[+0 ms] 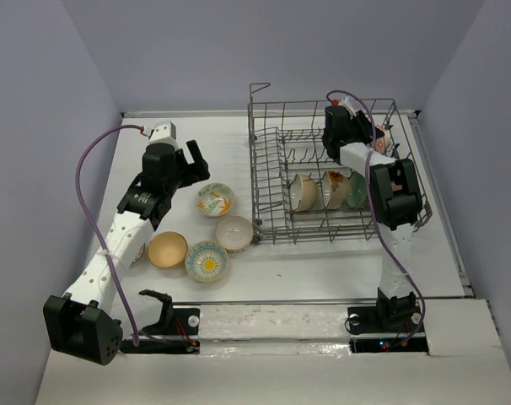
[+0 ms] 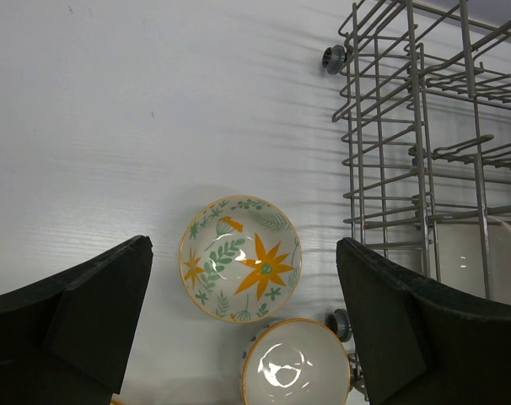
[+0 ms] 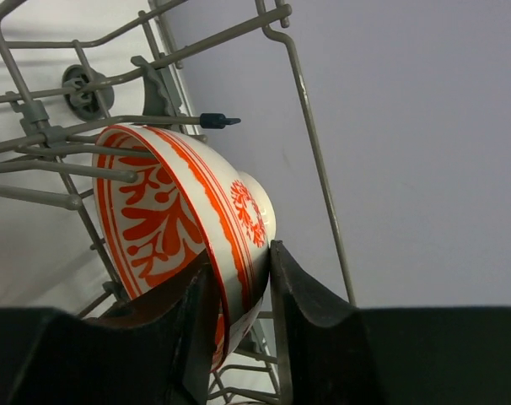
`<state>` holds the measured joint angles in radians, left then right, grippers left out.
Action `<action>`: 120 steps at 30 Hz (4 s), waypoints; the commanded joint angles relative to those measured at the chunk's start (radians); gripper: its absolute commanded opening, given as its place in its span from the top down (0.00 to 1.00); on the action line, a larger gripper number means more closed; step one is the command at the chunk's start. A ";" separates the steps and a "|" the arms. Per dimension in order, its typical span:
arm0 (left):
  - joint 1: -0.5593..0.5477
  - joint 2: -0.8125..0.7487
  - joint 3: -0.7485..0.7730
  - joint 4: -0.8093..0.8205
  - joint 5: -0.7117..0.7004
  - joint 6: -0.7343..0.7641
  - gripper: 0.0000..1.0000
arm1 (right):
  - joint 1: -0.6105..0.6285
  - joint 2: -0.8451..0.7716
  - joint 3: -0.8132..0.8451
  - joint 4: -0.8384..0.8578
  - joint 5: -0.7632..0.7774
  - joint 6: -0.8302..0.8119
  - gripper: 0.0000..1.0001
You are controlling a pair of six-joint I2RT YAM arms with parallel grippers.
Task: Load the bowls into the dish rack
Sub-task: Insert the bowl into the dish rack, then pick up the bowl from the corner of the board.
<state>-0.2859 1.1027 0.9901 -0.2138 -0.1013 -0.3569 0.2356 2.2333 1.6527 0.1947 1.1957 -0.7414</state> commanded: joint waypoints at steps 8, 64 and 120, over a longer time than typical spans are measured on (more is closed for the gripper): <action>0.004 -0.010 -0.005 0.037 0.003 -0.002 0.01 | -0.007 -0.035 0.147 -0.316 -0.217 0.313 0.46; 0.157 0.100 -0.013 0.030 0.061 -0.057 0.01 | -0.007 -0.308 0.303 -0.738 -0.829 0.791 0.10; 0.165 0.470 -0.057 0.017 0.265 -0.168 1.00 | -0.007 -0.745 -0.105 -0.610 -1.285 1.076 0.22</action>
<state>-0.1226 1.5841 0.9127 -0.2031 0.1795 -0.5198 0.2237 1.5223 1.5547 -0.4625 -0.0692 0.3298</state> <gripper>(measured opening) 0.068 0.789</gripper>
